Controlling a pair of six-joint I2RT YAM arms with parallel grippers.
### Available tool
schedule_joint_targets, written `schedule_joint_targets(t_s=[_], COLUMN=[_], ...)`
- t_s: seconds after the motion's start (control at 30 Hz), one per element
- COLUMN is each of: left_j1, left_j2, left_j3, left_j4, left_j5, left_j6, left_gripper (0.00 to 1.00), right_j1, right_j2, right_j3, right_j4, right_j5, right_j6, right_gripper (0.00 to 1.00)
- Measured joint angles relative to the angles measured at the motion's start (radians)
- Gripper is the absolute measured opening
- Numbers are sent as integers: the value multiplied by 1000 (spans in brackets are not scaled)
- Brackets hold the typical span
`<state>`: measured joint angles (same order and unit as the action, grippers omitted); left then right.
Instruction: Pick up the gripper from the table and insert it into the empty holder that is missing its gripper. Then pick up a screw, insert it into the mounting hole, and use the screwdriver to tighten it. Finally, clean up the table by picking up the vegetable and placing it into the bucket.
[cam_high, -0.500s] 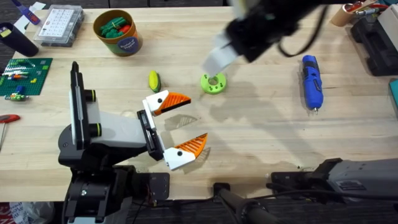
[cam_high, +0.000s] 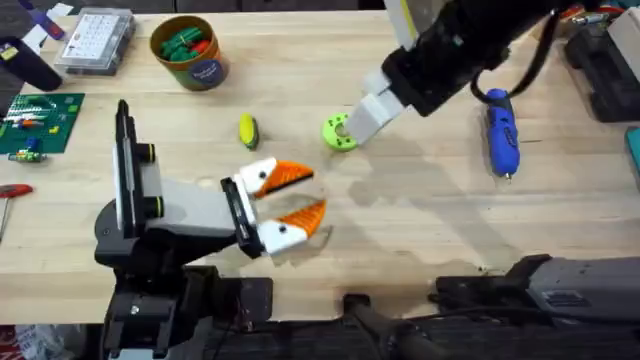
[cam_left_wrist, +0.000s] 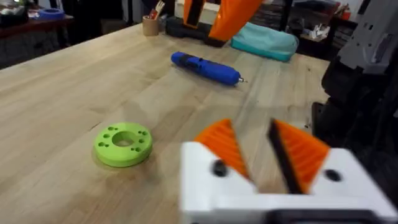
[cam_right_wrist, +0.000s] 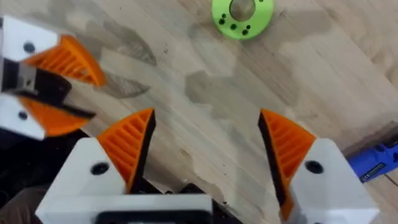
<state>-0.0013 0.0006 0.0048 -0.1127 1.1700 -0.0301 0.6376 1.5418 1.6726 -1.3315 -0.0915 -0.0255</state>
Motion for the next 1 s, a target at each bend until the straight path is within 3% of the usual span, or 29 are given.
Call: schedule_joint_targets(t_s=[0.1, 0.13, 0.33, 0.47, 0.57, 0.77, 1.0], left_j1=[0, 0, 0, 0, 0, 0, 0], left_j2=[0, 0, 0, 0, 0, 0, 0], left_j3=[0, 0, 0, 0, 0, 1, 1], left_j4=[0, 0, 0, -3, -5, -6, -7], left_j5=[0, 0, 0, 0, 2, 5, 8], left_j6=[1, 2, 2, 2, 2, 0, 0], left_gripper=[63, 20, 5, 5, 5, 5, 5], right_j1=[0, 0, -11, -69, -149, -391, -642], right_j2=[-36, -54, -185, -255, -310, -418, -399], right_j3=[-1, -1, -2, -7, -59, -248, -378], right_j4=[2, 4, -15, -62, -57, 10, 174], right_j5=[-1, 0, 27, 78, 97, 127, 142], right_j6=[-5, -5, 23, 78, 103, 126, 127], right_gripper=[980, 980, 980, 980, 980, 980, 980])
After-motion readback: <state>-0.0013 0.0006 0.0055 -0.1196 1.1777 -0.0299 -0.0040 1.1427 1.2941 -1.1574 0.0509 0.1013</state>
